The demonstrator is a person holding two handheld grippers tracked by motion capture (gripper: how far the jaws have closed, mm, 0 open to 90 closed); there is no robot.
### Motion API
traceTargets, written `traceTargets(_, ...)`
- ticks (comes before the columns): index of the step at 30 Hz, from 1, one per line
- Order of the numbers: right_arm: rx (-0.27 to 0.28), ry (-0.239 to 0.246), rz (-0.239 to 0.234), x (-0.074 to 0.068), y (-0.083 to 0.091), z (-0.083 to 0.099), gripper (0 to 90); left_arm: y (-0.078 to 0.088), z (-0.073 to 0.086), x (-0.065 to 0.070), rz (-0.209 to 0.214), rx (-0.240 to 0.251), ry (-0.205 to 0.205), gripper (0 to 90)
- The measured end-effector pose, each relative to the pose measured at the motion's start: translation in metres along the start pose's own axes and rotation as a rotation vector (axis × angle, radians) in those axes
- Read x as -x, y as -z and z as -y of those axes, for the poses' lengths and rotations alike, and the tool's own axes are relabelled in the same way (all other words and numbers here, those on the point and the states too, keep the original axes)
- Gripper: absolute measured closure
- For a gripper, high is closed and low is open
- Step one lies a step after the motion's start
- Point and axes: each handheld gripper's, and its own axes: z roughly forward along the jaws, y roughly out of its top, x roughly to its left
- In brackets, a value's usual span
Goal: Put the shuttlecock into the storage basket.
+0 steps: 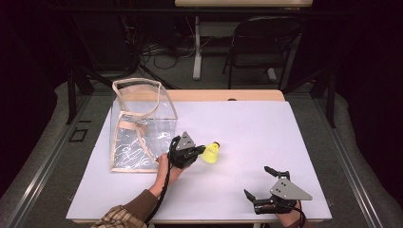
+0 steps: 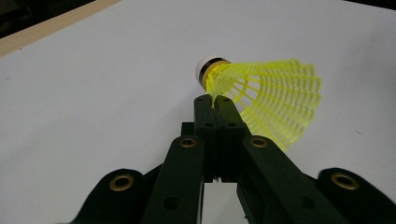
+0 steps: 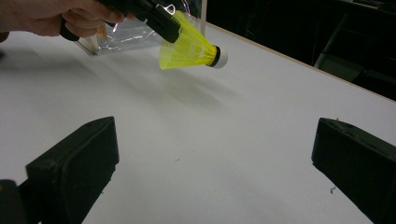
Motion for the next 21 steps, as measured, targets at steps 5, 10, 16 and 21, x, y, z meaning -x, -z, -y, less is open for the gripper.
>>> traceTargets(5,0.0,0.0,0.0,0.0,0.0,0.0,0.0,0.005,-0.001,-0.004,-0.014,0.011,0.008,89.9)
traceTargets(10,0.001,0.0,0.0,0.0,0.0,0.0,0.0,0.009,-0.001,-0.008,-0.026,0.017,0.012,89.9)
traceTargets(16,0.0,-0.001,0.0,0.0,0.0,0.0,0.0,0.014,-0.002,-0.012,-0.039,0.025,0.018,89.9)
traceTargets(21,-0.001,-0.001,0.0,0.0,0.0,0.0,0.0,0.018,-0.002,-0.016,-0.05,0.031,0.025,89.9)
